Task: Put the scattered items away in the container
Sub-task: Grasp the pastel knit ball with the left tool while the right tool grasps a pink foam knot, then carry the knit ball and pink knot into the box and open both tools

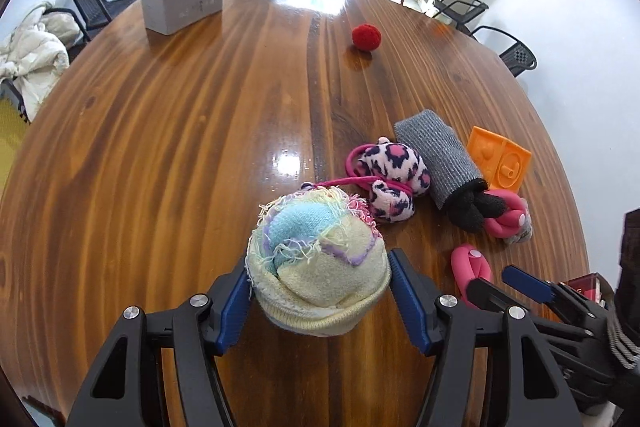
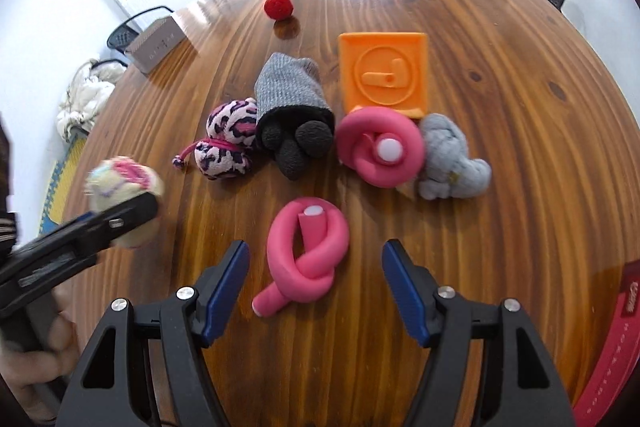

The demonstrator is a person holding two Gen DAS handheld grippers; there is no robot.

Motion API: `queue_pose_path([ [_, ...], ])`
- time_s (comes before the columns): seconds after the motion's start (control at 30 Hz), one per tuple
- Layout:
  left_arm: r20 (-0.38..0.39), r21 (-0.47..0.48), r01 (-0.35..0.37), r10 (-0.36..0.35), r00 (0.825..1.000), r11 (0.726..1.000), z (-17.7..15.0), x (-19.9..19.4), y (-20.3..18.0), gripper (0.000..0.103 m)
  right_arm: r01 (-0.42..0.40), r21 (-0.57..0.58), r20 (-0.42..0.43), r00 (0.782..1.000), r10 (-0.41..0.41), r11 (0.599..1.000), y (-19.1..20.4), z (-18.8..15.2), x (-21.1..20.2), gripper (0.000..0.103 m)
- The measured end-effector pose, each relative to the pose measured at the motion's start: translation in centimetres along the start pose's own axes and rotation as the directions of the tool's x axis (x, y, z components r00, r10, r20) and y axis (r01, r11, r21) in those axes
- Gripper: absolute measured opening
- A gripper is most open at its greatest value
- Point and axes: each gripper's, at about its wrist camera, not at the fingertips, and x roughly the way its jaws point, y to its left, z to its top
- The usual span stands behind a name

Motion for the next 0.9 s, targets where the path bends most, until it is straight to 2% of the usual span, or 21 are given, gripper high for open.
queue_pose_path([
  [0.1,0.003,-0.018,-0.003,0.003,1.000,1.000,-0.3,-0.5,0.1,0.066,0.013,-0.040,-0.012,1.000,-0.014,0.999,0.7,0.1,1.2,0.071],
  [0.13,0.002,-0.024,-0.003,0.003,1.000,1.000,-0.5,-0.7,0.1,0.066,0.017,-0.048,-0.017,1.000,-0.017,0.999,0.7,0.1,1.5,0.067],
  [0.17,-0.002,-0.031,-0.001,0.001,1.000,1.000,-0.5,-0.8,0.6,0.066,0.015,-0.057,-0.031,0.999,-0.017,0.998,0.8,0.1,2.0,0.058],
  [0.23,-0.008,-0.036,-0.003,0.002,1.000,0.999,-0.7,-0.8,0.5,0.066,0.019,-0.077,-0.028,0.999,-0.021,0.997,0.8,-0.2,2.0,0.052],
  [0.37,-0.015,-0.030,-0.008,0.008,1.000,1.000,-1.9,-1.6,-0.4,0.066,-0.005,-0.071,-0.040,0.999,0.003,0.997,0.3,-0.7,1.2,0.051],
  [0.63,-0.007,0.040,0.006,-0.006,1.000,0.999,-3.0,-2.7,-4.5,0.066,-0.025,-0.035,0.018,1.000,0.025,0.999,-2.5,-2.9,-3.4,0.051],
  [0.9,-0.007,0.170,0.088,-0.088,0.996,0.982,-4.5,-3.5,-13.6,0.066,0.002,0.053,0.146,0.989,-0.010,0.999,-8.7,-5.7,-11.7,0.051],
])
